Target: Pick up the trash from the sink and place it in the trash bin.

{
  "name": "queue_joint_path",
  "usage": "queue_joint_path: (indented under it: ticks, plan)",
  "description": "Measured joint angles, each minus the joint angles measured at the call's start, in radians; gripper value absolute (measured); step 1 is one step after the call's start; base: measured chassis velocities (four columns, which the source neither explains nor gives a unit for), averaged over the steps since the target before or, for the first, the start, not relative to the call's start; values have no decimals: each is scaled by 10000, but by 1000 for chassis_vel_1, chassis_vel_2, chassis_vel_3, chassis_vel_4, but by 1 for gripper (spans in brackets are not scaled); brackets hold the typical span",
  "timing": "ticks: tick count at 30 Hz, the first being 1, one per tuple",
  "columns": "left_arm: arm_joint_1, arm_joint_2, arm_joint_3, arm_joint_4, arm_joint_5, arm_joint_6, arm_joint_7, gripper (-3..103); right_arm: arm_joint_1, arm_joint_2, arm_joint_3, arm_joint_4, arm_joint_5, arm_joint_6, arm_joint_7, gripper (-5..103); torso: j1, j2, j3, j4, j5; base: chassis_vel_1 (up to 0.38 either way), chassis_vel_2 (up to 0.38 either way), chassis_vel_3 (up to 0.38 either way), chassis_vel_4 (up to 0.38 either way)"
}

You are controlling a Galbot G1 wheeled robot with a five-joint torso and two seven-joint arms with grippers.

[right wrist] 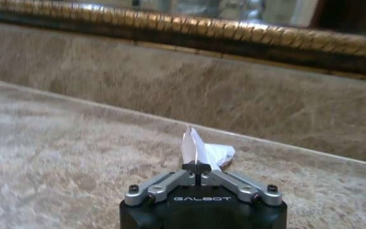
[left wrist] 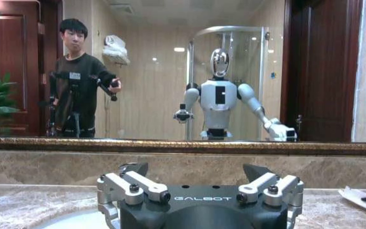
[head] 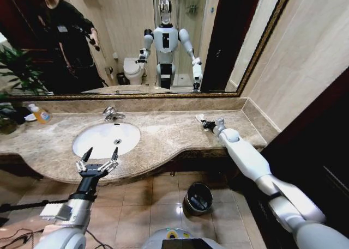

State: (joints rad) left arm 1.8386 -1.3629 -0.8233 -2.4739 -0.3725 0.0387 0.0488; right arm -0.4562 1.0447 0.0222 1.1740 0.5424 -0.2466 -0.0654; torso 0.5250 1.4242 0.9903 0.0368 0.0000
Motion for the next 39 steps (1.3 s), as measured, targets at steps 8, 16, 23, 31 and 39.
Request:
queue_joint_path:
  ticks: [8,16,23,31,39]
  plan:
    - [1,0,0,0,0,0,0,100,-1132,-345,523,1887,982,155,1449,0,0,0,0,-1,0,0,0,0,0]
    - [1,1,0,0,0,0,0,100,-3205,-635,1766,3882,1244,1433,2625,0,0,0,-1,-2,1,0,0,0,0]
    - [1,0,0,0,0,0,-1,100,-4944,-584,2424,5447,1269,2169,3397,0,0,0,0,-1,0,0,0,0,0]
    - [0,0,-1,0,1,0,-2,100,-7586,-182,3663,7547,515,2313,3283,0,0,1,-1,-1,-3,0,0,0,0]
    - [0,0,0,0,0,0,-1,100,-9665,729,4193,8116,-915,3094,2765,0,0,1,-1,-1,-1,0,0,0,0]
